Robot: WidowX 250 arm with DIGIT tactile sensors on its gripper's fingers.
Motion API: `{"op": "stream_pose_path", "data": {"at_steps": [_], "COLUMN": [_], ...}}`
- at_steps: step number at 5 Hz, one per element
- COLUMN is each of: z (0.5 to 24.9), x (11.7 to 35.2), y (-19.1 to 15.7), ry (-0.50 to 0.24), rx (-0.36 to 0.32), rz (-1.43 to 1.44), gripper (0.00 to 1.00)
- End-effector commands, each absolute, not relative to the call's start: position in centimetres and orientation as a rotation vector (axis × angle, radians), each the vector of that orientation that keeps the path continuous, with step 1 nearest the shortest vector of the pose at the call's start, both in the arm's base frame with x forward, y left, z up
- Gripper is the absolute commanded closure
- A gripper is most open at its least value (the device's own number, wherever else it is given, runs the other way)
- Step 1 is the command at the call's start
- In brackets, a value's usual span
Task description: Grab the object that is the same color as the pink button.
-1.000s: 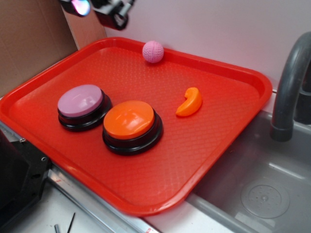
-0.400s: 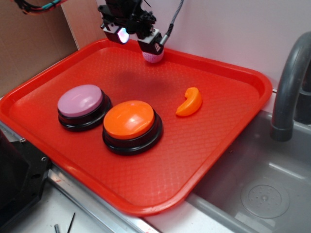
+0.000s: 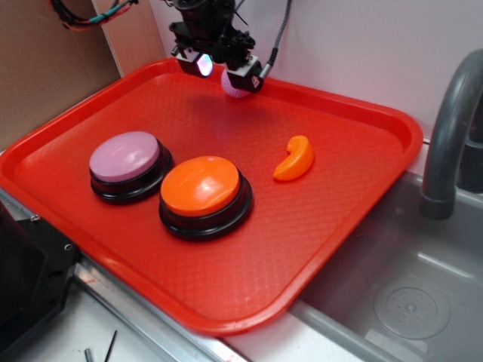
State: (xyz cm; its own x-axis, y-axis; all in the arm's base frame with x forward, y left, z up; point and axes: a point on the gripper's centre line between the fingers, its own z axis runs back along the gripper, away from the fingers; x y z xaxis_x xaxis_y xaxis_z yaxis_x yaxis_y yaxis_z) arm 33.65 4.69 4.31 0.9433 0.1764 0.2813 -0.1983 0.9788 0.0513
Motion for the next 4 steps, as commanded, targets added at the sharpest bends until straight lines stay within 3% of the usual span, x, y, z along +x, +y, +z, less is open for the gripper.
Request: {"op": "stream_pose_path", "data": {"at_steps": [1, 2, 3, 4], "z": [3.9, 3.6, 4.1, 5.8], "x": [36.3, 35.8, 35.2, 34.6], "y": [5.5, 5.6, 5.3, 4.6], "ry": [-0.294, -0.294, -0.29, -0.212], "rx": [0.114, 0.135, 0.13, 0.149], "rz": [0.197, 0.255, 0.208, 0.132], "gripper": [0.0, 1.0, 1.0, 1.0]}}
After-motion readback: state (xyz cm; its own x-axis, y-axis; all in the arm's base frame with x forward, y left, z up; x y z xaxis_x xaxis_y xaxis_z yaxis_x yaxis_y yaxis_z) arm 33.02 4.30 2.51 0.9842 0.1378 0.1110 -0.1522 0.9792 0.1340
